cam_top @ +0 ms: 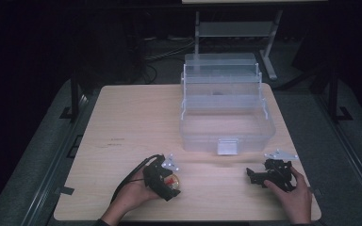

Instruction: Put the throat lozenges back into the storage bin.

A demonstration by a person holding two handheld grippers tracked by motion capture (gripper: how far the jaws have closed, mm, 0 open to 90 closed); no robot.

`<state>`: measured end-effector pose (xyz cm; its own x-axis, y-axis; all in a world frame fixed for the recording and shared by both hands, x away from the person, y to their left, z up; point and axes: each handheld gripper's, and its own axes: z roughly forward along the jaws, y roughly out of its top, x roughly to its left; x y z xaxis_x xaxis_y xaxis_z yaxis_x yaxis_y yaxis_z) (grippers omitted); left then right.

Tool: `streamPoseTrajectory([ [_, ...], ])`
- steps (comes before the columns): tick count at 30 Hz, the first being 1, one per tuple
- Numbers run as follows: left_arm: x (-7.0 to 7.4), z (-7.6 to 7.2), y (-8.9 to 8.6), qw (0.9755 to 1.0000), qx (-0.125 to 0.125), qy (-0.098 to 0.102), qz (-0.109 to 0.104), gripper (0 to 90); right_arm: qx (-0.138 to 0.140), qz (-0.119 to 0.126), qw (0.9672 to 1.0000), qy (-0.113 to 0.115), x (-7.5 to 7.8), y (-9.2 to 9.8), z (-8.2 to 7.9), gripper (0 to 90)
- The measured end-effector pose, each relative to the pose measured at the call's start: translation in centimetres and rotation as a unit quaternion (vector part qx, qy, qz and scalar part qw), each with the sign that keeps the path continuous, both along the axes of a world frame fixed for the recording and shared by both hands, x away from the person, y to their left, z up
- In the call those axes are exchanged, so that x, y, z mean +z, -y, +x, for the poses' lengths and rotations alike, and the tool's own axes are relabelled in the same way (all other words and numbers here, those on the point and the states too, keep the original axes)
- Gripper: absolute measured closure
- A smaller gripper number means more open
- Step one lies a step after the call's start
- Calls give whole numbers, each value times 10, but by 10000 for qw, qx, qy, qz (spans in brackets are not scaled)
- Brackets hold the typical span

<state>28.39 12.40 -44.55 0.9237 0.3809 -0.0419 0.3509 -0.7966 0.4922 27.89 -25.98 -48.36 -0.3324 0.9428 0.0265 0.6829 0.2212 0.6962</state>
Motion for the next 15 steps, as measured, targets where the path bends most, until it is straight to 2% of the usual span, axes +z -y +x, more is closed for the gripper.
streamPoseTrajectory([
  [6,-4,0,0,9999,8,-80,66,132,0,-1,10000,-1,0,0,0,0],
  [9,-5,0,0,9999,-36,-77,133,132,0,-1,10000,-1,0,0,0,0],
  [15,-6,-1,0,9999,-6,-78,139,144,-1,1,10000,-2,0,0,0,0],
])
